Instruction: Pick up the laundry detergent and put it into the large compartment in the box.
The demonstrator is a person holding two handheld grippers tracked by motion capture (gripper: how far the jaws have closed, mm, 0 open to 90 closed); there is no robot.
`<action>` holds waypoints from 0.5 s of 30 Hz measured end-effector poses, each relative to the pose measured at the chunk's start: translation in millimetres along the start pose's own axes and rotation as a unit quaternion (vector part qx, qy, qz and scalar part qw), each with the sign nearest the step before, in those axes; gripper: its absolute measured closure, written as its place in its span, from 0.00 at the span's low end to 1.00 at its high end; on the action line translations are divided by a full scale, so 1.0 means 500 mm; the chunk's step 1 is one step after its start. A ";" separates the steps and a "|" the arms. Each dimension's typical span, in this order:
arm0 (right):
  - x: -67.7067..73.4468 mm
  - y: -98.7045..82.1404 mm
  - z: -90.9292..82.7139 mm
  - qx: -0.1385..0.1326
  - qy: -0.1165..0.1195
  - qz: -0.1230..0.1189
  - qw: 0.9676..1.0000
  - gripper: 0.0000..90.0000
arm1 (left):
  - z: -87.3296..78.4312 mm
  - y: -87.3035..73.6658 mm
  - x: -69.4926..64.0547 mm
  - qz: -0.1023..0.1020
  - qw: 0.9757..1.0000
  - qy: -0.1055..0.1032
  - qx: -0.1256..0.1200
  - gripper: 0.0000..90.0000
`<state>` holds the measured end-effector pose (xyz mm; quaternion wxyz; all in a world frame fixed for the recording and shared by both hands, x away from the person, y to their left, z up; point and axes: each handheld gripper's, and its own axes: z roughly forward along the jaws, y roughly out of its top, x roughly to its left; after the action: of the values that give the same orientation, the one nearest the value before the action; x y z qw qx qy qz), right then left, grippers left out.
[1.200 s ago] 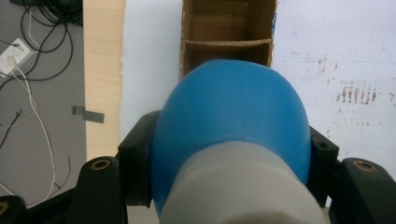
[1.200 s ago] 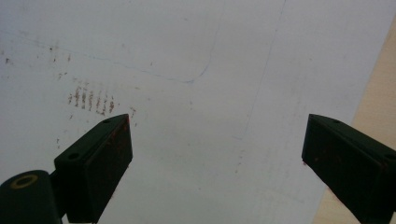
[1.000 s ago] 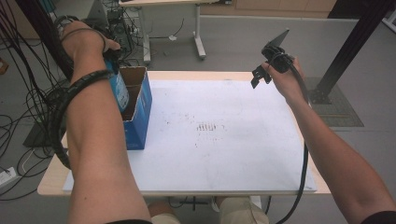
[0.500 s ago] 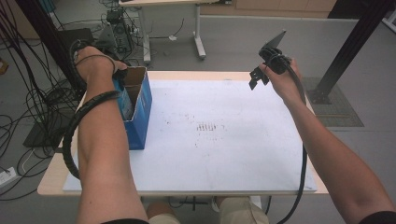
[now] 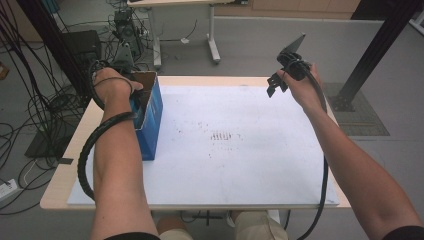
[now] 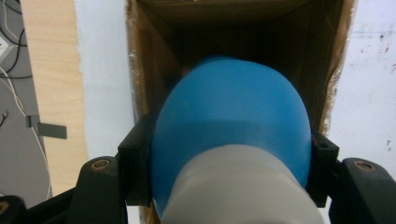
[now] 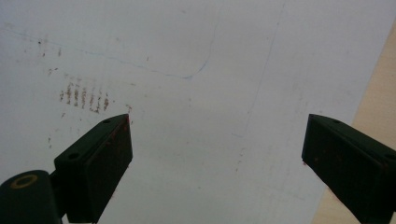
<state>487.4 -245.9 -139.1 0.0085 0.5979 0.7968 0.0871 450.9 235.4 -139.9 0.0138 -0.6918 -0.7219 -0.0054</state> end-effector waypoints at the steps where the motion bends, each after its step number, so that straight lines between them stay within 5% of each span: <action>1: 0.000 0.000 0.000 0.000 0.000 0.000 1.000 0.10 | 0.004 0.001 0.001 0.000 1.000 -0.001 0.001 0.41; 15: 0.000 -0.002 0.005 0.003 -0.002 0.001 1.000 0.10 | 0.055 0.006 -0.014 0.020 1.000 0.003 0.009 0.41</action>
<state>486.5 -246.1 -141.6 0.0088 0.5987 0.7966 0.0836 453.8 229.4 -167.8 0.0219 -0.7058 -0.7080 -0.0008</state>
